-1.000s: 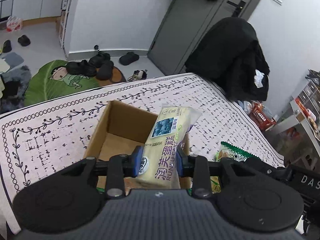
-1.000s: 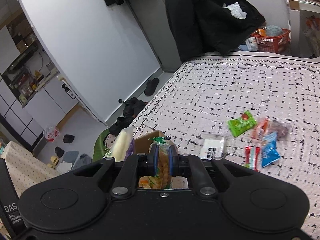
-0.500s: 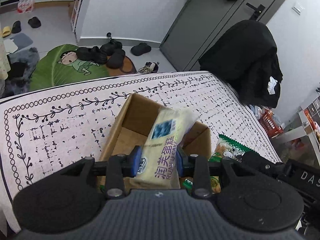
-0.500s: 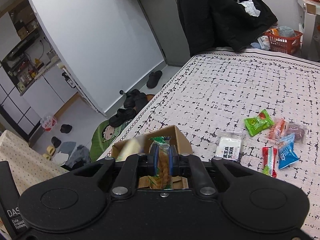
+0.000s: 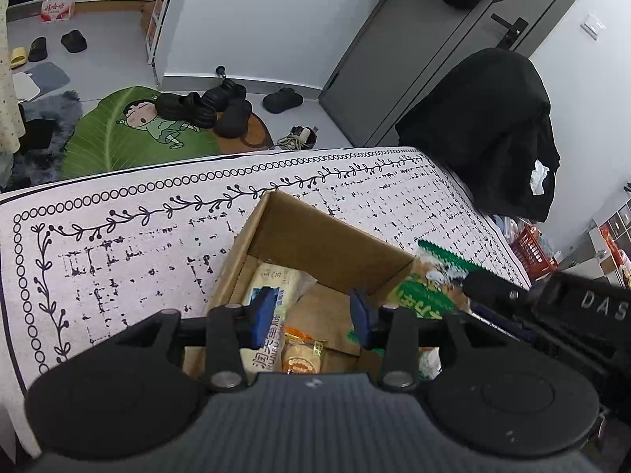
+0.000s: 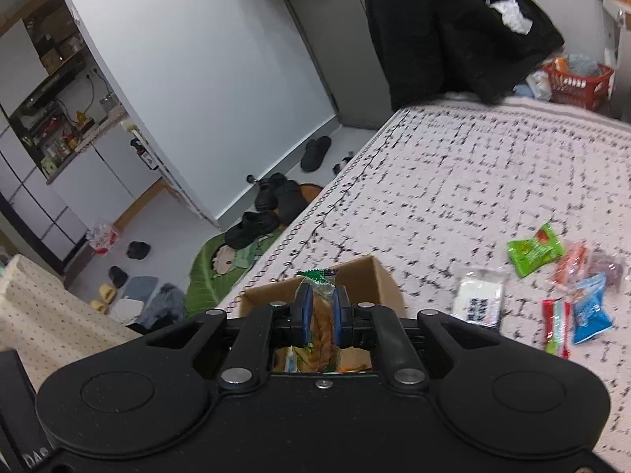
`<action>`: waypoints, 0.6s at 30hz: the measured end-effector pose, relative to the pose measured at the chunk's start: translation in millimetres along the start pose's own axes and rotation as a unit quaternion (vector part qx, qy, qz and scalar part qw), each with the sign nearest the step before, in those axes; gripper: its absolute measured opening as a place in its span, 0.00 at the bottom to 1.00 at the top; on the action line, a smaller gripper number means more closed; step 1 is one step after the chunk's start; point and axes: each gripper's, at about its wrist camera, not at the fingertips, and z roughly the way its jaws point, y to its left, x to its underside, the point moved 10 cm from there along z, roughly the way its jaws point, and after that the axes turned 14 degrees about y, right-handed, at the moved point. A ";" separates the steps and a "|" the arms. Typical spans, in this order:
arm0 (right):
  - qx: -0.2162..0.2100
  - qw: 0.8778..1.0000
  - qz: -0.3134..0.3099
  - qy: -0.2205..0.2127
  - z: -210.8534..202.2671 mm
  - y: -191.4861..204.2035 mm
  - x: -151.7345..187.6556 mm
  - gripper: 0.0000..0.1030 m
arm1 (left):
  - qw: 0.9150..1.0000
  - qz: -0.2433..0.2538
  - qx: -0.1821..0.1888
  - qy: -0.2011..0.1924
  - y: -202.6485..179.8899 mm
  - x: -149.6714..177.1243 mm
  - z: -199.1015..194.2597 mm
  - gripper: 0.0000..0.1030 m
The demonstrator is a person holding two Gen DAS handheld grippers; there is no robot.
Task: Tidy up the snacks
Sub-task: 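Carry both snacks over the box and release them inside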
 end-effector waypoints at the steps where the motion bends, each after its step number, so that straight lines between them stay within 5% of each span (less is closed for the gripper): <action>1: -0.002 1.000 0.006 0.004 1.4 -1.7 -0.5 0.17 | 1.000 0.000 -0.001 0.000 0.0 0.1 -0.1 0.44; 10: 0.026 0.999 0.033 0.006 -7.3 -36.2 4.7 0.26 | 1.000 0.011 -0.026 0.000 -5.5 1.8 3.3 0.80; 18: 0.048 0.997 0.059 -0.001 -21.3 -81.5 16.5 0.45 | 0.998 0.050 -0.033 0.012 -25.3 16.6 11.9 0.85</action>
